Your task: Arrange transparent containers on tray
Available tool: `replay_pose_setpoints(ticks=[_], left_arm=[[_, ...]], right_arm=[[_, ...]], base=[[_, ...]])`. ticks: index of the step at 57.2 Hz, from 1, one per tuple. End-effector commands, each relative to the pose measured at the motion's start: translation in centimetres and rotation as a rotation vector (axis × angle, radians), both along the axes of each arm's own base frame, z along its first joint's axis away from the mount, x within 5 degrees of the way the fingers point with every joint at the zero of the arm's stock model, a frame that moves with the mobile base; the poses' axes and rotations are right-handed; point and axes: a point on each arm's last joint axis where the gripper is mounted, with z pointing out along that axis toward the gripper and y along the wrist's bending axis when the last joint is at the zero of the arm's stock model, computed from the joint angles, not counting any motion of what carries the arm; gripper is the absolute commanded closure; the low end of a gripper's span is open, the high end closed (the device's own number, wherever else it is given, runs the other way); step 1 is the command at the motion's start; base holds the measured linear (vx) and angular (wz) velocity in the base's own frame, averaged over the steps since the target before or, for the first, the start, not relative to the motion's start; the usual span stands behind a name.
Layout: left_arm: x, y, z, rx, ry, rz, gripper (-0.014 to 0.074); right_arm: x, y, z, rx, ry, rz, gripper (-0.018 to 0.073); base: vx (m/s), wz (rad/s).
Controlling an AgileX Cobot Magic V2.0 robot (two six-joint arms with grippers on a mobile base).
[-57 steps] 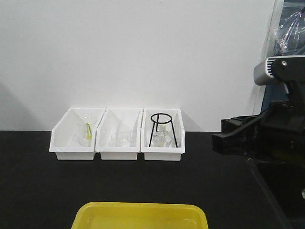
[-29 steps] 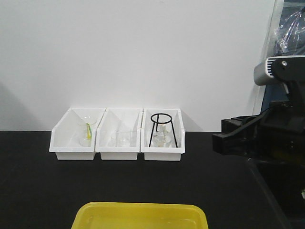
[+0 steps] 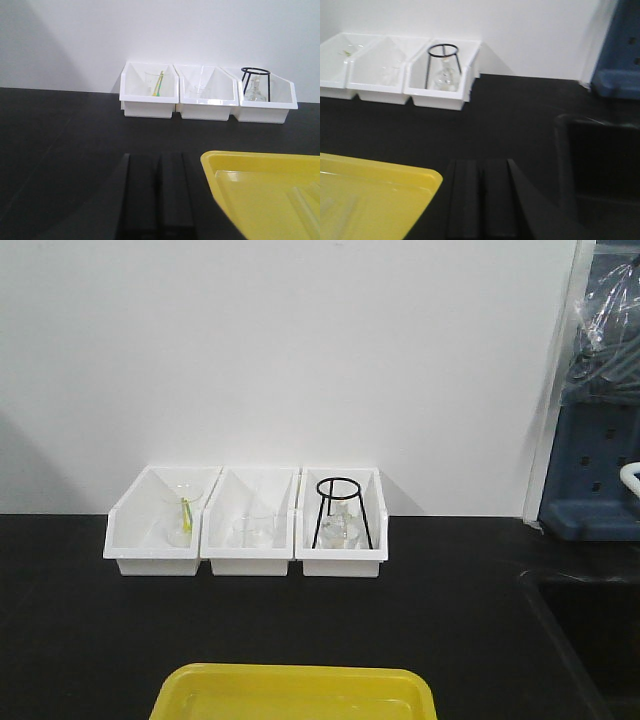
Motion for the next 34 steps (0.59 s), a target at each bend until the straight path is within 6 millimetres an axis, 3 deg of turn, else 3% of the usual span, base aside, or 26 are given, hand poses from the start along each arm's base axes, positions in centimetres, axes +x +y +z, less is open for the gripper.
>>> replay_pose_setpoints(ticks=[1, 11, 20, 27, 34], left_arm=[[0.0, 0.0, -0.5, -0.008, -0.056, 0.003, 0.0603], [0.0, 0.0, -0.5, -0.008, -0.056, 0.003, 0.0603], [0.0, 0.0, -0.5, -0.008, -0.056, 0.003, 0.0603], [0.0, 0.0, -0.4, -0.007, -0.059, 0.003, 0.0603], [0.1, 0.0, -0.5, -0.007, -0.056, 0.003, 0.0603]], right_arm=[[-2.0, -1.2, -1.3, -0.051, -0.153, -0.027, 0.0572], [-6.2, -2.4, -6.1, -0.087, -0.231, -0.111, 0.0571], [-8.4, -2.5, -9.7, -0.074, -0.313, -0.127, 0.0571], [-8.4, -2.4, -12.4, -0.004, -0.319, -0.128, 0.0571], [-8.4, -2.5, -12.8, 0.035, -0.267, -0.141, 0.0571]], base=[[0.0, 0.0], [0.0, 0.0], [0.0, 0.0], [0.0, 0.0], [0.0, 0.0]])
